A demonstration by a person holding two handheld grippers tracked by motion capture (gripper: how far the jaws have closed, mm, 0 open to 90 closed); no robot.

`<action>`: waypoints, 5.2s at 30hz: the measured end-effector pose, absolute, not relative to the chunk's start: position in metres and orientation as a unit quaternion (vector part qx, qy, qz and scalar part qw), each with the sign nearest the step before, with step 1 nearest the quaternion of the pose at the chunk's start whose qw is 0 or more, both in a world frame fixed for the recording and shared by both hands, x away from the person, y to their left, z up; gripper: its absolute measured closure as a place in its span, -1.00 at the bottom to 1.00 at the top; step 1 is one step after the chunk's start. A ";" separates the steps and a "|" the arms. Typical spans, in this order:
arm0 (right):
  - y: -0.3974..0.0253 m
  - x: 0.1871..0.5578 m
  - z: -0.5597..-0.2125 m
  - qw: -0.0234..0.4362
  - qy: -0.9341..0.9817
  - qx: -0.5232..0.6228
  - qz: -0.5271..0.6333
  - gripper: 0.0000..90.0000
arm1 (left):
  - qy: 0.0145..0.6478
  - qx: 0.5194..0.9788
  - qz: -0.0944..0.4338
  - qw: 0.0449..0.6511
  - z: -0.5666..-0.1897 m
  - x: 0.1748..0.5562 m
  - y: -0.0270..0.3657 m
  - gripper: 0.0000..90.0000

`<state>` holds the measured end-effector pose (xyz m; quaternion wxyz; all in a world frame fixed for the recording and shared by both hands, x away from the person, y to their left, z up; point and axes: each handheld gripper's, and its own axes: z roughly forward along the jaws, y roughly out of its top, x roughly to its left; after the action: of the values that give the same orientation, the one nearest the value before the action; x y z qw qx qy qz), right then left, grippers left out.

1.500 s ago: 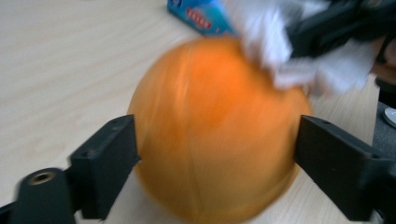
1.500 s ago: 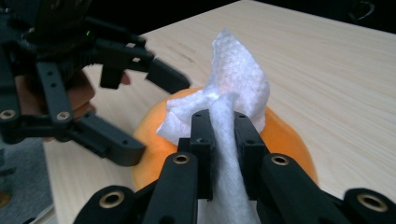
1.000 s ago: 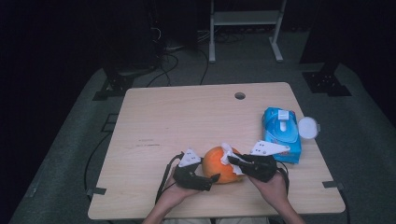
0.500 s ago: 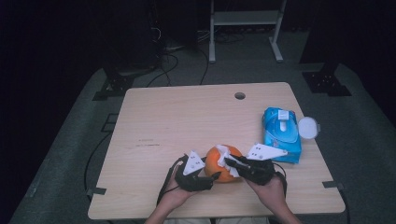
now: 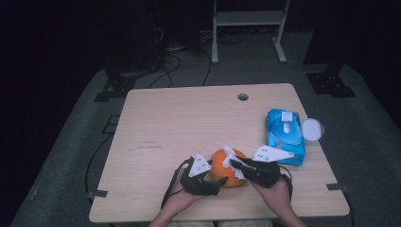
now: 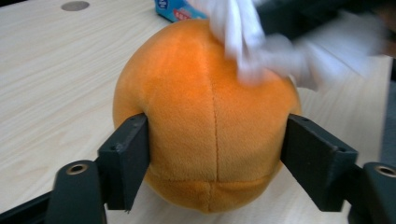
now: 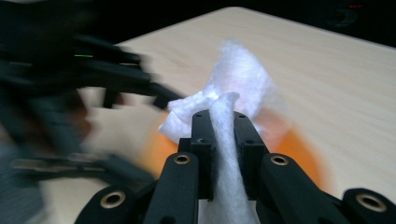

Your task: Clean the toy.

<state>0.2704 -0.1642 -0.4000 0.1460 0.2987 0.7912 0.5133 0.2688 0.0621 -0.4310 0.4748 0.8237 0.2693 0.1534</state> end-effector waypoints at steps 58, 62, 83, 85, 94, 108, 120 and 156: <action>-0.152 0.270 -0.411 0.137 0.801 0.279 0.512 0.79 | 0.253 0.823 0.178 0.477 -0.434 0.274 0.074 -0.25; -0.158 0.275 -0.414 0.157 0.802 0.295 0.494 0.79 | 0.284 0.814 0.160 0.480 -0.437 0.281 0.087 -0.17; -0.169 0.277 -0.417 0.160 0.796 0.320 0.487 0.80 | 0.312 0.801 0.142 0.491 -0.443 0.289 0.095 -0.13; -0.150 0.269 -0.416 0.154 0.811 0.280 0.490 0.80 | 0.308 0.803 0.143 0.490 -0.443 0.289 0.096 -0.12; -0.178 0.285 -0.424 0.170 0.798 0.337 0.470 0.80 | 0.307 0.801 0.127 0.497 -0.444 0.291 0.103 -0.12; -0.161 0.278 -0.420 0.138 0.804 0.297 0.497 0.79 | 0.288 0.806 0.147 0.496 -0.441 0.287 0.091 -0.30; -0.177 0.287 -0.424 0.124 0.786 0.337 0.503 0.80 | 0.284 0.808 0.107 0.505 -0.442 0.290 0.101 -0.26; -0.190 0.297 -0.440 0.087 0.764 0.384 0.510 0.79 | 0.293 0.809 0.117 0.496 -0.444 0.290 0.105 -0.19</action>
<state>0.2975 -0.1899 -0.4396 0.0873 0.3844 0.7644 0.5102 0.2900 0.1046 -0.4435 0.4962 0.8088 0.2931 0.1171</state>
